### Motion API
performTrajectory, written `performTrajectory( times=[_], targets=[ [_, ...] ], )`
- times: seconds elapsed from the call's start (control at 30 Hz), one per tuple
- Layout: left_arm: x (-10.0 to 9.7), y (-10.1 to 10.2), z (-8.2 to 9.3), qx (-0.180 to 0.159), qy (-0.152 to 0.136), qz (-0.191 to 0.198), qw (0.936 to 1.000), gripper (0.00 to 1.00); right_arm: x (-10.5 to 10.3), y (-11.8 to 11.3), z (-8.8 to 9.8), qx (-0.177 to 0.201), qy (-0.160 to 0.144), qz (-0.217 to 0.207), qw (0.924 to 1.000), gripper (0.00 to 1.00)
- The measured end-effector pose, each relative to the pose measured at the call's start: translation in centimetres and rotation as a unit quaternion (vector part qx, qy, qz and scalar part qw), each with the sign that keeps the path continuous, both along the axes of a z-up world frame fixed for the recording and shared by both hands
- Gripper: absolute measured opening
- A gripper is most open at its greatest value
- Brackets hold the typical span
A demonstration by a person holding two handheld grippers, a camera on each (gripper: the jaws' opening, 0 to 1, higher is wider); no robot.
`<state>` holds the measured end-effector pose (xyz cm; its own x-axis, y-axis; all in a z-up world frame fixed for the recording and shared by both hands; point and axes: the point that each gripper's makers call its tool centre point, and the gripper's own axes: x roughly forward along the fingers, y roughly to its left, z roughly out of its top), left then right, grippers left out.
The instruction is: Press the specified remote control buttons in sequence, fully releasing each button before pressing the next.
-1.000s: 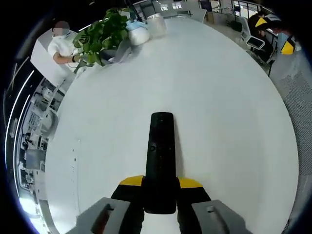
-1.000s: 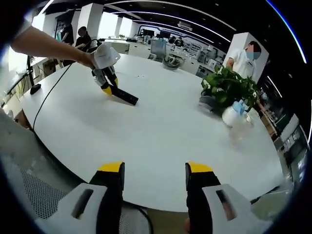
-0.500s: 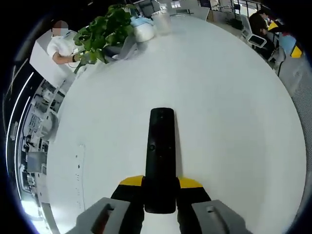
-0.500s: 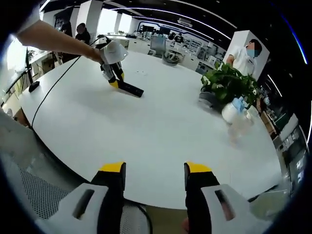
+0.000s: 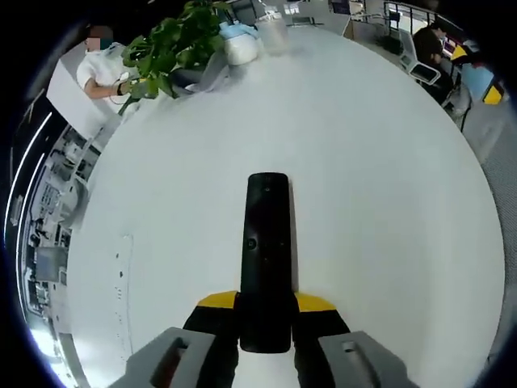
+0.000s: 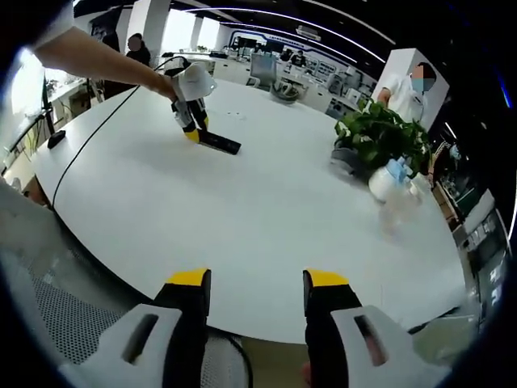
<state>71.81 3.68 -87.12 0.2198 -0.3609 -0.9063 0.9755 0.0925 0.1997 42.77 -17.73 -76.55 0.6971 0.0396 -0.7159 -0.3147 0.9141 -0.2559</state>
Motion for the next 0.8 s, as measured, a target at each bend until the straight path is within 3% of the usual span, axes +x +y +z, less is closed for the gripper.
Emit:
performTrajectory(
  times=[0.23,0.33,0.53,0.6,0.67,0.73,0.8],
  targets=[
    [-0.31,0.02,-0.10,-0.009,0.015,-0.009,0.9998,0.24,-0.09,0.18,-0.17,-0.002,0.005,0.005,1.0000,0.46],
    [-0.23,-0.04,-0.06,-0.013,0.011,-0.024,0.9996,0.24,-0.09,0.05,-0.18,-0.002,0.006,0.002,1.0000,0.47],
    [-0.14,-0.04,-0.02,-0.007,0.011,0.001,0.9999,0.24,-0.04,0.16,-0.16,-0.002,0.005,0.004,1.0000,0.48],
    [-0.13,-0.10,0.07,-0.003,-0.005,-0.011,0.9999,0.25,-0.07,0.15,-0.22,-0.003,0.007,0.004,1.0000,0.48],
    [0.13,0.02,0.21,-0.001,-0.013,0.003,0.9999,0.29,-0.02,0.12,-0.14,-0.002,0.004,0.003,1.0000,0.49],
    [0.39,0.21,0.38,-0.005,-0.014,0.051,0.9986,0.35,0.00,0.12,-0.09,-0.001,0.002,0.002,1.0000,0.49],
    [-0.06,0.20,0.44,-0.006,-0.011,0.050,0.9987,0.40,0.00,0.14,-0.08,-0.001,0.003,0.003,1.0000,0.50]
  ],
)
